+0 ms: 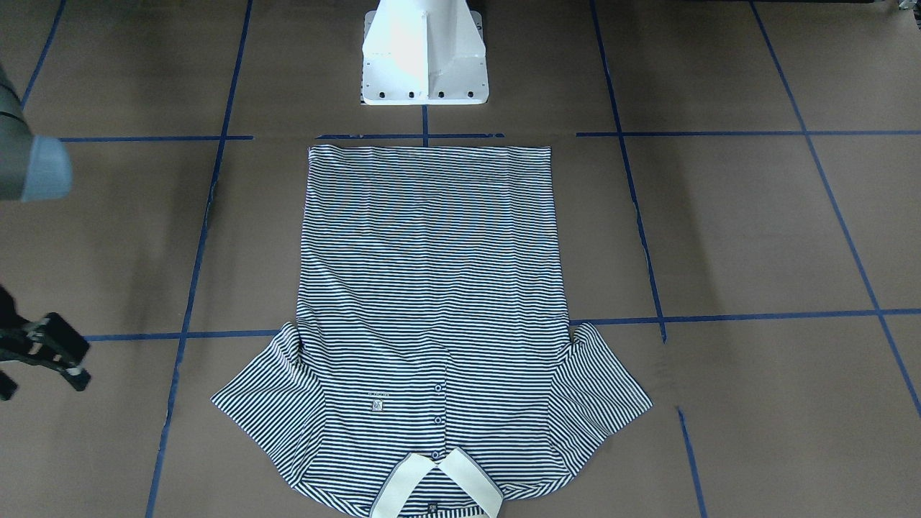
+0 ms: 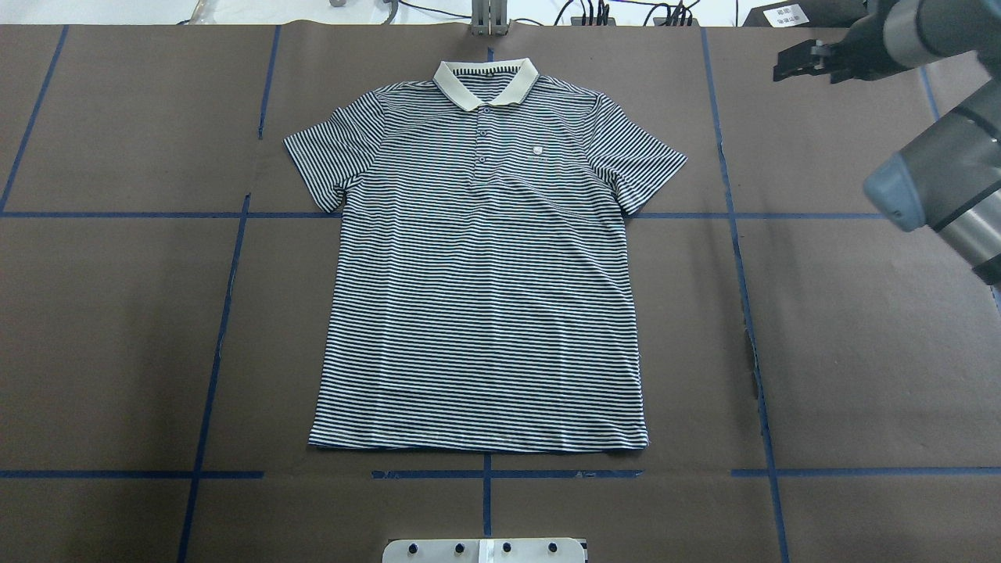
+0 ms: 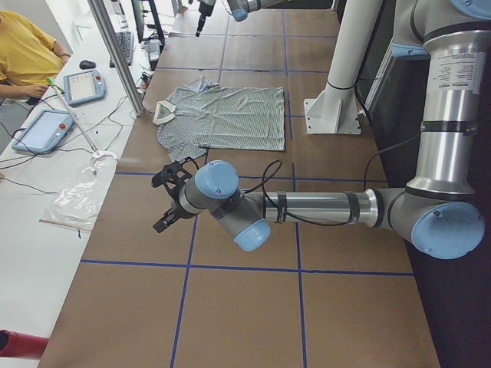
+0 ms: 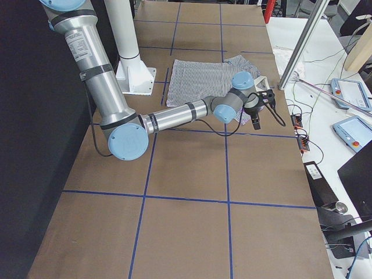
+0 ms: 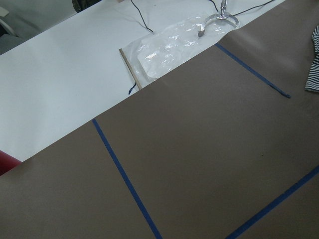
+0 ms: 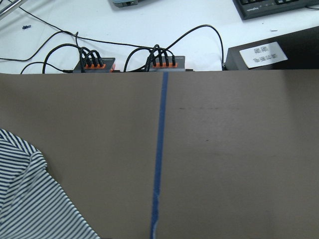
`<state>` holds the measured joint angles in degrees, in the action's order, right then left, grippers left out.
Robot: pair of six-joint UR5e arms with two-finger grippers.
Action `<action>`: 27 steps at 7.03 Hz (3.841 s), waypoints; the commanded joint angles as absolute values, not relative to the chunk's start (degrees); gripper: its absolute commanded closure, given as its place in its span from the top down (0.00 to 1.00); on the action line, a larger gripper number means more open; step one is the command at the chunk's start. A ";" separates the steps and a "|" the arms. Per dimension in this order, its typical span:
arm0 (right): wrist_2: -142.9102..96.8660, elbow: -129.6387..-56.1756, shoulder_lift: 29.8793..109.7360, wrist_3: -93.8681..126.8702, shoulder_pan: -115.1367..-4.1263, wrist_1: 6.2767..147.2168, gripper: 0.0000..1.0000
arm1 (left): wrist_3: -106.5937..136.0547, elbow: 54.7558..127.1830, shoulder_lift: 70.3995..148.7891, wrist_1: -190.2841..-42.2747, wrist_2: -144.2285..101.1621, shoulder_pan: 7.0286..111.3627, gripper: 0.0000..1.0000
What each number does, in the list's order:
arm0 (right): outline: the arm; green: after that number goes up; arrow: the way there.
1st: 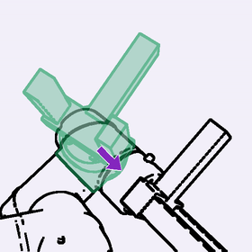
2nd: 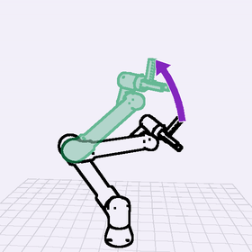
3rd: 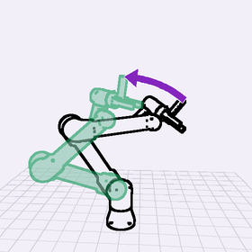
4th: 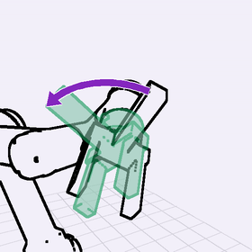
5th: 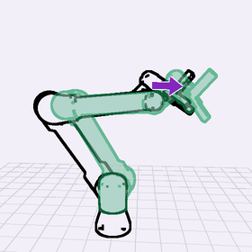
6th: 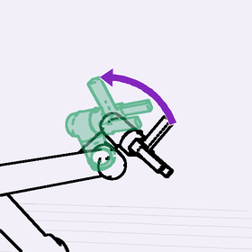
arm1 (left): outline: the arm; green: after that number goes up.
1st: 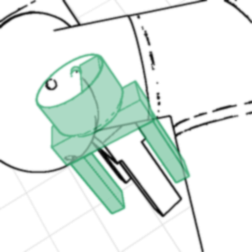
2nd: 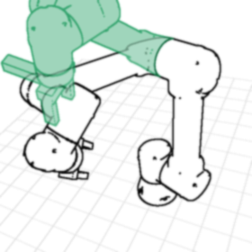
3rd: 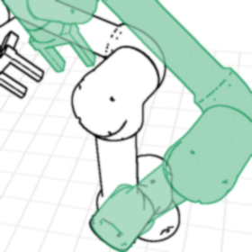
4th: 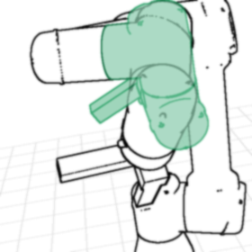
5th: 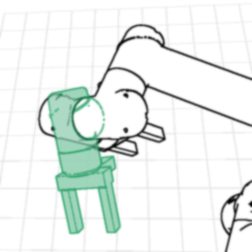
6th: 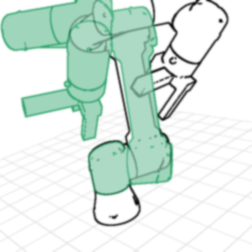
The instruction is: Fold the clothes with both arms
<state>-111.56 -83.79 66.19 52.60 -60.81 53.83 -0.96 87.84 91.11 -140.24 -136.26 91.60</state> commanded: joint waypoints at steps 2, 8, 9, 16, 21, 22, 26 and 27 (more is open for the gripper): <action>-93.96 -74.77 59.53 64.60 -46.68 47.39 0.87 | -0.97 87.54 91.05 -140.71 -136.76 91.49 1.00; -90.61 -66.53 59.59 63.81 -45.53 41.84 0.73 | -0.88 87.54 91.05 -140.71 -137.46 91.32 1.00; -90.62 -66.62 59.50 63.90 -45.53 41.84 0.73 | -0.88 87.54 91.14 -140.71 -137.46 91.32 1.00; -90.62 -67.06 59.50 64.16 -44.12 41.66 0.69 | -0.97 87.19 91.05 -140.71 -137.46 91.23 1.00; -91.32 -71.52 59.41 64.33 -44.82 44.37 0.00 | -0.97 87.10 91.05 -140.71 -137.46 91.14 1.00; -91.23 -74.15 59.24 64.60 -44.74 49.34 0.00 | -0.97 87.10 91.05 -140.80 -137.46 91.14 1.00; -94.90 -73.83 59.85 62.05 -47.54 49.31 0.41 | -0.88 87.10 91.05 -140.80 -137.46 91.14 1.00; -95.01 -73.05 59.68 62.14 -47.46 49.22 0.48 | -0.88 87.01 91.05 -140.80 -137.46 91.06 1.00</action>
<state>-94.12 -73.71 59.78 62.30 -47.14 49.41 -0.91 87.07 91.05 -140.80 -137.46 91.11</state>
